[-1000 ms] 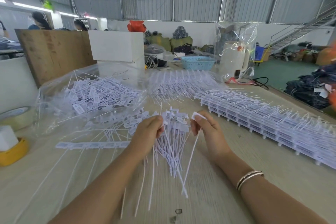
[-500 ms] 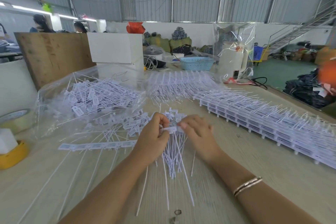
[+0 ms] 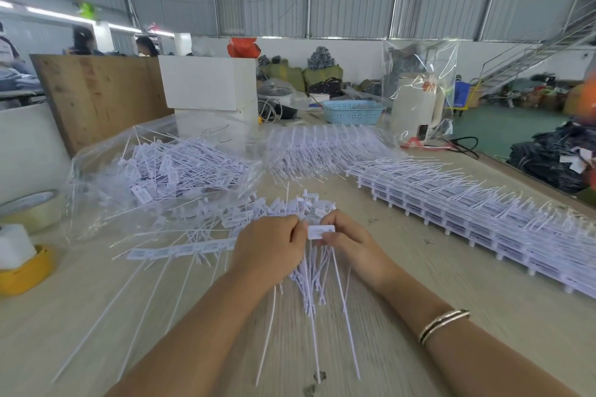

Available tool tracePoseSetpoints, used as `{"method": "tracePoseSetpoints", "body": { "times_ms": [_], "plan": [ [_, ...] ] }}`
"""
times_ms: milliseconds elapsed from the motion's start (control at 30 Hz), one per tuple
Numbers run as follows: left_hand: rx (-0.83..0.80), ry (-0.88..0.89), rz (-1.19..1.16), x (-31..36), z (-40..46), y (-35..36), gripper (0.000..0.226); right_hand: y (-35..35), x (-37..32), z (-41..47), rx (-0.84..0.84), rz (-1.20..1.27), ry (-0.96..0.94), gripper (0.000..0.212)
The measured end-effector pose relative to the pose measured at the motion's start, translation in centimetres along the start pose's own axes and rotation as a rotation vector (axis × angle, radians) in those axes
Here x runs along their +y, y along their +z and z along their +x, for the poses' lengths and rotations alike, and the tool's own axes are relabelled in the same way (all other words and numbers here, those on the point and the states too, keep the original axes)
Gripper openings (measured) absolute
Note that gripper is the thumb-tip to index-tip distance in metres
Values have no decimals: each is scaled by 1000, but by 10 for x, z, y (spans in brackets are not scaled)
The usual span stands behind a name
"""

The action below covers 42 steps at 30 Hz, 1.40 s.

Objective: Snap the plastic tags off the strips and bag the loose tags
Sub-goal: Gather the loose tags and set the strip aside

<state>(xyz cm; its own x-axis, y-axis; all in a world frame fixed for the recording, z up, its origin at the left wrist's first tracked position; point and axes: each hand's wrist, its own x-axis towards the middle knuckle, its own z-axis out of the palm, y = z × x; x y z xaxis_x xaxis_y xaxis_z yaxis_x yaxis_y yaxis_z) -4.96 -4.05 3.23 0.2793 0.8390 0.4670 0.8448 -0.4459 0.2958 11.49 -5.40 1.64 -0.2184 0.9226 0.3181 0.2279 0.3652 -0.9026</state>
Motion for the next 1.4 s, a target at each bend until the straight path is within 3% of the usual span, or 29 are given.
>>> {"method": "tracePoseSetpoints", "body": {
  "times_ms": [133, 233, 400, 533, 733, 867, 1033, 1133, 1233, 1300, 1400],
  "plan": [
    [-59, 14, -193, 2, -2, 5, 43, -1, 3, 0, -52, -40, -27, 17],
    [-132, -61, -439, 0, -1, 8, 43, 0, 4, 2, -16, -58, -45, 27],
    [-164, -180, -697, 3, 1, 12, 39, 5, 1, 3, 44, -7, -140, 25],
    [-115, -210, -799, 10, 1, 12, 43, 5, 2, 3, 48, 166, -151, 21],
    [-122, -197, -871, 12, -2, 11, 44, 3, 4, 4, -94, 370, -86, 26],
    [-125, -202, -907, 15, -3, 11, 47, 1, 6, 6, -116, 402, -109, 30],
    [-64, -314, -1007, 4, 1, 0, 48, -9, 4, 8, 106, 469, -114, 19],
    [-50, -204, -780, -6, -3, -1, 43, -20, 4, 6, 214, 254, -26, 20],
    [-48, -112, -797, -3, -5, 0, 37, -19, 10, 10, 339, -2, 75, 20],
    [-43, -15, -682, -2, -5, 3, 34, -18, 14, 16, 425, -287, 125, 20],
    [-81, 57, -506, -3, -7, 13, 19, -19, 18, 17, 523, -506, 225, 50]
  ]
}}
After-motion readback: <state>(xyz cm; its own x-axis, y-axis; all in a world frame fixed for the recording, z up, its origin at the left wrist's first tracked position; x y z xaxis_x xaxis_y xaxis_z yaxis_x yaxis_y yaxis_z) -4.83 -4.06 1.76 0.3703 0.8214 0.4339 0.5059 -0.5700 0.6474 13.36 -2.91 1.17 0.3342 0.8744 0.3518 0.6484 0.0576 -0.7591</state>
